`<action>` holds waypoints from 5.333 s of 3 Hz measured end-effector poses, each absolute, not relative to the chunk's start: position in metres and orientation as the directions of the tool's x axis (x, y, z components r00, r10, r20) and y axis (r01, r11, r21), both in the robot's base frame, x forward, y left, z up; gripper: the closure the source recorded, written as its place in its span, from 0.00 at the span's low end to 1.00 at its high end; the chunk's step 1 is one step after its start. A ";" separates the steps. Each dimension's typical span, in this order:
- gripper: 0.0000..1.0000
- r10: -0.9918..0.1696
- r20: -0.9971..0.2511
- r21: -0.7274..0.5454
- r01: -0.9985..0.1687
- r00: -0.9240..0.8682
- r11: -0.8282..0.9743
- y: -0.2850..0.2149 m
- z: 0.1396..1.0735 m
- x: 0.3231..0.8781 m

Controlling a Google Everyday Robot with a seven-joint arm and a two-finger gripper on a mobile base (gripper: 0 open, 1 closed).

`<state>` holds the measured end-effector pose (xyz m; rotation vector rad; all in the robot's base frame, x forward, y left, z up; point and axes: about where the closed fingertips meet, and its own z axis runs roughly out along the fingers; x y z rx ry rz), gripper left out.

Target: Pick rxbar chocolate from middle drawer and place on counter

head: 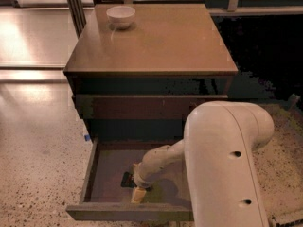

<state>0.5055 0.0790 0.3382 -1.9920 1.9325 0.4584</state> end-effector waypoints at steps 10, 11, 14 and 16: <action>1.00 -0.864 -0.483 -0.020 -0.988 0.142 -0.152 0.100 0.428 0.517; 1.00 -0.854 -0.478 -0.037 -0.977 0.203 -0.212 0.108 0.471 0.524; 1.00 -0.801 -0.545 -0.096 -0.968 0.247 -0.233 0.112 0.609 0.570; 1.00 -0.699 -0.671 -0.176 -0.969 0.247 -0.174 0.075 0.661 0.608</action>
Offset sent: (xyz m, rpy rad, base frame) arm -0.0015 0.0019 -0.0046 0.0014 0.0316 0.0116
